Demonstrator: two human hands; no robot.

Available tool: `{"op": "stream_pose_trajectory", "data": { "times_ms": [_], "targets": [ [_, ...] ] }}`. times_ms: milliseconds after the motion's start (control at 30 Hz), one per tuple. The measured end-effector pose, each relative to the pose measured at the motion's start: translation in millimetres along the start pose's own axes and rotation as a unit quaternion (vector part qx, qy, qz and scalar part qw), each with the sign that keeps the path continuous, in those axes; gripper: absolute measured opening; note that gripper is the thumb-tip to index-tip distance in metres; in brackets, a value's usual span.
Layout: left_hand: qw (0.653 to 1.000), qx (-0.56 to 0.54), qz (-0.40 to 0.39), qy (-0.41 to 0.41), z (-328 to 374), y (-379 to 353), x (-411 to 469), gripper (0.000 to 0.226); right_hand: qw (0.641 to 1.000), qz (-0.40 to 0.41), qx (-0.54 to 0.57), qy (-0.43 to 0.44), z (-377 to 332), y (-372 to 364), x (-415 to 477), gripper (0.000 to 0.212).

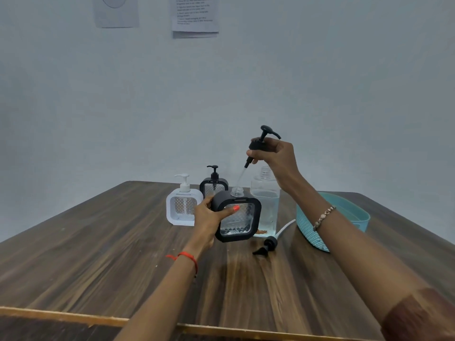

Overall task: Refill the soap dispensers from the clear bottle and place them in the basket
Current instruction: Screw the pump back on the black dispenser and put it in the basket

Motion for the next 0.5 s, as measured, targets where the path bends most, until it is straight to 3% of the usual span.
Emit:
{"op": "stream_pose_trajectory", "data": {
  "times_ms": [300, 500],
  "targets": [
    [1.000, -0.013, -0.010, 0.005, -0.3, -3.2, -5.5, 0.047, 0.997, -0.057, -0.052, -0.024, 8.1, -4.3, -10.5, 0.019],
    [0.999, -0.033, -0.024, 0.001, 7.3, -8.0, -8.9, 0.042, 0.977, -0.110, -0.173, -0.055, 35.2, -12.5, -29.0, 0.027]
  ]
}}
Point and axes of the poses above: each hand's wrist, its own x-axis towards the middle knuckle, its own y-axis out of the back of the hand, z = x × y, the point moved 3 cm from there along x, towards the middle knuckle
